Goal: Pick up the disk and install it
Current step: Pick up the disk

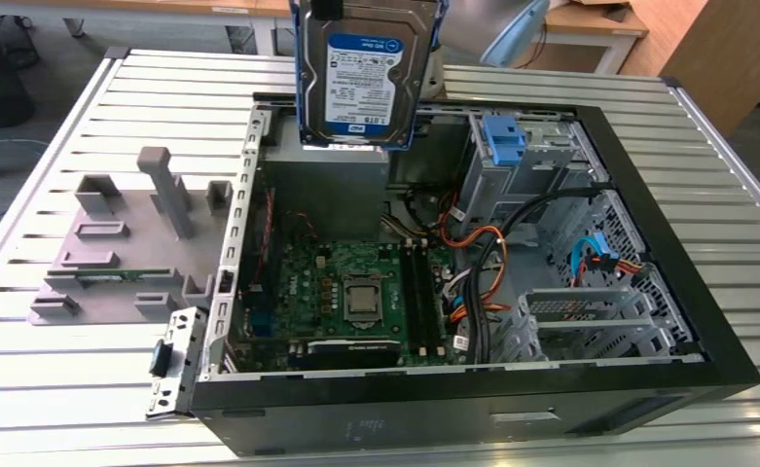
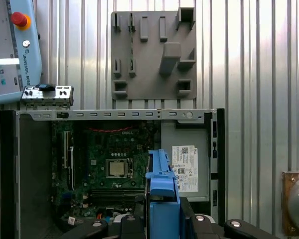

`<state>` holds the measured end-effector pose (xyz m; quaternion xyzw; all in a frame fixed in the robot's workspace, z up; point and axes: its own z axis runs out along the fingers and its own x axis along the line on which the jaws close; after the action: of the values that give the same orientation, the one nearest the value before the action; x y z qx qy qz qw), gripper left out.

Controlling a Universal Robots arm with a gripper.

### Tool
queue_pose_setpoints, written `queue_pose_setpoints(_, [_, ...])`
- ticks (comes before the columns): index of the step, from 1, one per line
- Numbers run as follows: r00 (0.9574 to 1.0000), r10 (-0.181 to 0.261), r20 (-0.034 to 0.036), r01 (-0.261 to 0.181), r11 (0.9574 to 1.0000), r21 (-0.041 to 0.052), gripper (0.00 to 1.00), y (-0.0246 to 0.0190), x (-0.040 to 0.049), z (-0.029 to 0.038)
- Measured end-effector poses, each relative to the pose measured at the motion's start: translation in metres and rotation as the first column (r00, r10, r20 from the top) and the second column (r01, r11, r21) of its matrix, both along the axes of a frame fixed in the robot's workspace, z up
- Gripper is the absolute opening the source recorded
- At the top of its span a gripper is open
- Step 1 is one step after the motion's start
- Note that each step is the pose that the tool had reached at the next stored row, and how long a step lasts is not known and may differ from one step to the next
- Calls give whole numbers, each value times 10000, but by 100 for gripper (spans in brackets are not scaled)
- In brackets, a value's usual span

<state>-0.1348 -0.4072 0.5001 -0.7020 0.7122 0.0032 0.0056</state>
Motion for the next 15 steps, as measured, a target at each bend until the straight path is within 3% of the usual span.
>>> queue_pose_setpoints(6, [10000, 0, -2, 0, 10000, -1, 36, -1, 59, 0])
queue_pose_setpoints(15, [10000, 0, -28, 0, 10000, 0, 36, -11, 231, -1])
